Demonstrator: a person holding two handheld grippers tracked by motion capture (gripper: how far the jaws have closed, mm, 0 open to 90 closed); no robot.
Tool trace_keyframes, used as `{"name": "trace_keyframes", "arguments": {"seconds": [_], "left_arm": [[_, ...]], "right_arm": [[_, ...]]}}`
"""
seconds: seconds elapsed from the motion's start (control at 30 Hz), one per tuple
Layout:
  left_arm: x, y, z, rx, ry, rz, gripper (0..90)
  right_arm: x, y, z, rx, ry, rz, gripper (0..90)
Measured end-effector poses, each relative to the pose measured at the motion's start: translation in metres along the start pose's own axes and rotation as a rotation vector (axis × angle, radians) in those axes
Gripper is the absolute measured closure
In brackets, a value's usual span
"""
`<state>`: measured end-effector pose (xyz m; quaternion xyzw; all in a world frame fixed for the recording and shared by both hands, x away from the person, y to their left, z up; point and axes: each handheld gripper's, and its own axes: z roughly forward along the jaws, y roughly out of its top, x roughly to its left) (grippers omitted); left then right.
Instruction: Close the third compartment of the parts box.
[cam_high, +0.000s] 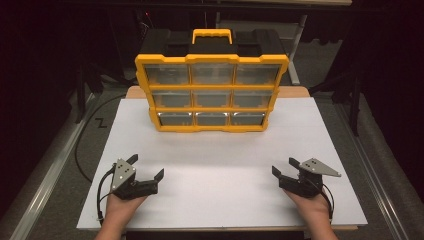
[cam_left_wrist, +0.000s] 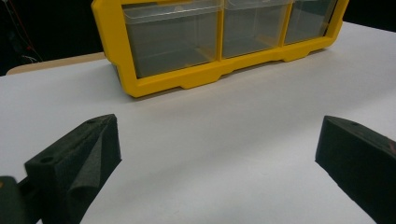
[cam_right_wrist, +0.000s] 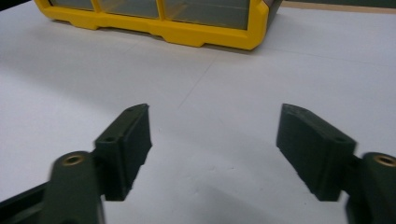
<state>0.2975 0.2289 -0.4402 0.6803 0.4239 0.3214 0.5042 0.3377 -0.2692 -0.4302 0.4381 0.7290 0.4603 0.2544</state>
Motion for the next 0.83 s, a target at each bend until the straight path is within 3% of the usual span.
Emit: {"name": "trace_keyframes", "arguments": {"seconds": [0.13, 0.2, 0.33, 0.4, 0.83], "left_arm": [[0.0001, -0.0001, 0.0000, 0.002, -0.003, -0.002, 0.9], [0.0003, 0.0000, -0.0003, 0.001, -0.002, -0.003, 0.9], [0.0010, 0.0000, -0.0004, 0.000, -0.003, -0.003, 0.9], [0.0013, -0.0001, 0.0000, 0.003, -0.003, -0.004, 0.9], [0.0012, -0.0001, 0.0004, 0.009, 0.011, -0.010, 0.9]], "right_arm": [[0.0042, 0.0029, -0.0039, -0.029, -0.018, -0.003, 14.1], [0.0075, 0.0043, -0.0058, -0.048, -0.035, -0.024, 0.8], [0.0058, 0.0039, -0.0088, -0.086, -0.044, 0.001, 0.8], [0.0023, 0.0027, -0.0093, -0.087, -0.065, 0.006, 0.8], [0.0008, 0.0021, -0.0101, -0.101, -0.071, 0.011, 0.8]]}}
